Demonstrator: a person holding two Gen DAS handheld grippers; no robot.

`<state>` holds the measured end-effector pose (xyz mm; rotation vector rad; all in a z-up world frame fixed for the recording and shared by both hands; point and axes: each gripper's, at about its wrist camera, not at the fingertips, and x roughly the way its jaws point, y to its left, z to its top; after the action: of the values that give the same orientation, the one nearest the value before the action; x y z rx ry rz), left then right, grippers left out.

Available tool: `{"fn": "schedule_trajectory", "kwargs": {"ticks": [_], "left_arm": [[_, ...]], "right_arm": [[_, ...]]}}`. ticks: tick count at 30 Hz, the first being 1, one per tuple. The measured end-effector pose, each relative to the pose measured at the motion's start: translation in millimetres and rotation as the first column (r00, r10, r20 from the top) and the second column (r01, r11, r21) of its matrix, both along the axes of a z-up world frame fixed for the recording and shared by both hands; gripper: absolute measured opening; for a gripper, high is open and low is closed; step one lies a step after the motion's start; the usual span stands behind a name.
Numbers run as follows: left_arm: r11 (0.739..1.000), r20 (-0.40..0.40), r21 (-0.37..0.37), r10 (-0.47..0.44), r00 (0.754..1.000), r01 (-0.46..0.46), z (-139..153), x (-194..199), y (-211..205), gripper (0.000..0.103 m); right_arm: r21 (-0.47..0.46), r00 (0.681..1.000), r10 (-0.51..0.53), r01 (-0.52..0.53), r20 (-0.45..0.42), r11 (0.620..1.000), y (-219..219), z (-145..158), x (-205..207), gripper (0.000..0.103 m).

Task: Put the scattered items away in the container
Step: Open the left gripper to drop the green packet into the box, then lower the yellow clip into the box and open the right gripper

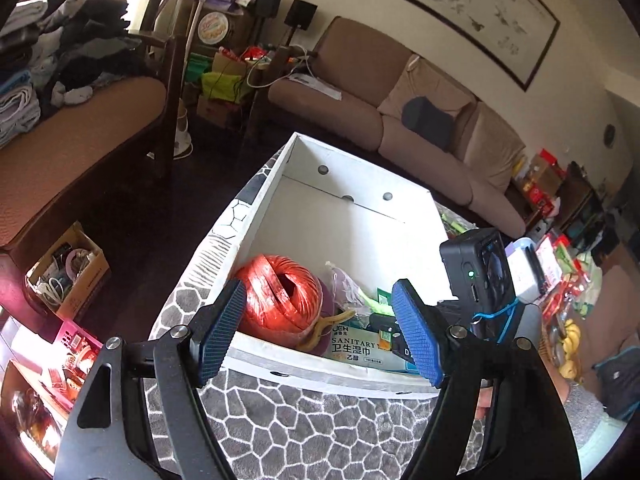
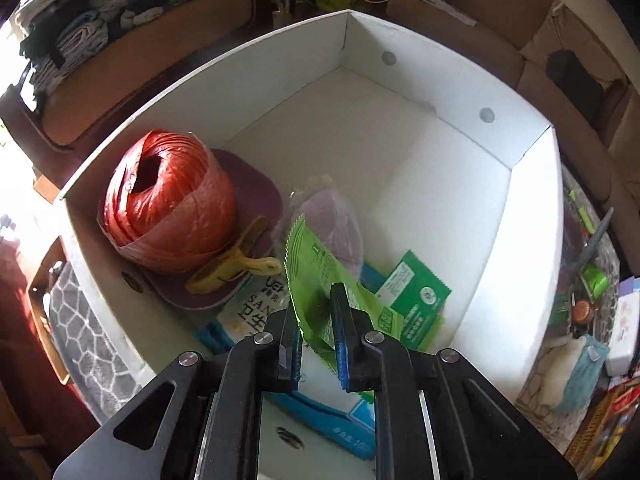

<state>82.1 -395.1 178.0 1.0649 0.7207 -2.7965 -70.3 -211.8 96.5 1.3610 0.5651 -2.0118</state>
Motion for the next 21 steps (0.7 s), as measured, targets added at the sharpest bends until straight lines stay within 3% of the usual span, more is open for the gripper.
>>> {"fn": "schedule_trajectory", "kwargs": {"ticks": [5, 9, 13, 21], "left_arm": [[1.0, 0.004, 0.025, 0.001, 1.0, -0.001, -6.7, 0.7, -4.7, 0.073], [0.999, 0.002, 0.037, -0.014, 1.0, 0.014, -9.6, -3.7, 0.9, 0.073], [0.999, -0.005, 0.039, -0.031, 1.0, 0.031, -9.1, -6.0, 8.8, 0.073], [0.998, -0.008, 0.027, -0.052, 0.999, 0.052, -8.1, -5.0, 11.4, 0.073]], "right_arm": [[-0.213, 0.973, -0.077, 0.124, 0.217, 0.969, 18.7, 11.6, -26.2, 0.044], [-0.335, 0.943, -0.084, 0.196, 0.321, 0.921, 36.8, 26.8, -45.8, 0.053], [-0.28, 0.958, -0.141, 0.211, 0.25, 0.937, 34.7, 33.6, -61.0, 0.055], [-0.108, 0.958, -0.14, 0.171, 0.248, 0.979, -8.6, -15.2, -103.9, 0.056]]}}
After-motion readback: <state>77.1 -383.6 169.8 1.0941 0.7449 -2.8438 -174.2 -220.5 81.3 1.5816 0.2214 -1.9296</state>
